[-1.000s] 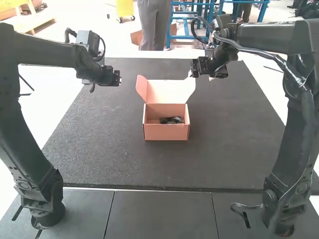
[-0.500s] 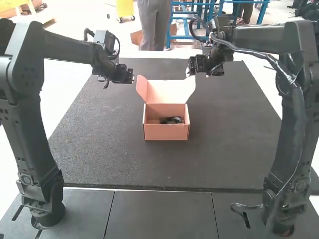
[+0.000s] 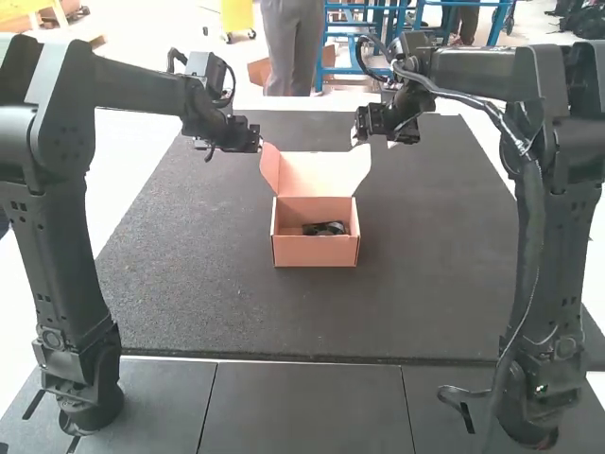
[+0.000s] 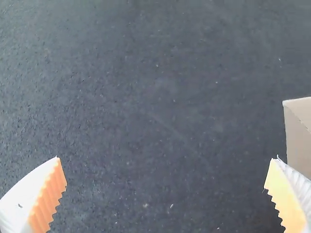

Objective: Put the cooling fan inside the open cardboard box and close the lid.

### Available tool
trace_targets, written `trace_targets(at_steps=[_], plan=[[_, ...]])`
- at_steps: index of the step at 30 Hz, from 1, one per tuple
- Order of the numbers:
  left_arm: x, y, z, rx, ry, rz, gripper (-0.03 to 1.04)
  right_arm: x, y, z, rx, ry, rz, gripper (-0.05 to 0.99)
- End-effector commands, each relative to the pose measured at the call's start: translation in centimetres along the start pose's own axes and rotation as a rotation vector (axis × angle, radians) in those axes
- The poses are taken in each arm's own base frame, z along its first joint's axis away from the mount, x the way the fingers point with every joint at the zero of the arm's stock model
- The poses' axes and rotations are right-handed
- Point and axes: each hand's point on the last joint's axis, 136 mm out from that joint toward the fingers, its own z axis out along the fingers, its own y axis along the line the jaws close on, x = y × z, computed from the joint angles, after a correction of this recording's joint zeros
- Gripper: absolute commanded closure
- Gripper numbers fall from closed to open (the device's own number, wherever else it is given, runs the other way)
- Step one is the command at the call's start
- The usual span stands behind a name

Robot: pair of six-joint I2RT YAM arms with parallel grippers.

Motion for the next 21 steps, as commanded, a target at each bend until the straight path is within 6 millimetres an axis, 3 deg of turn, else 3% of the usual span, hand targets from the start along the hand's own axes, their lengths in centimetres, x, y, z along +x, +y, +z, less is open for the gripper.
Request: trace_targets(at_steps=[1,9,18,21], plan=[[-1.1,-1.8,-0.28,0.041,-0.02,0.001,0.04,-1.42,-0.87,-0.36,0.0,-0.028,0.026,0.07],[-0.54,-2.74,-0.48,0.055,0.007,0.006,0.04,-1.38,-0.85,0.33,-0.02,-0.006,0.051,0.16],[-0.86,-2.54,-0.67,0.051,0.006,0.003,0.04,-1.31,-0.36,0.35,-0.049,-0.001,0.071,0.54],[-0.7,-2.6,-0.68,0.052,0.012,0.004,0.04,-1.31,-0.28,0.34,-0.053,0.0,0.076,0.57]])
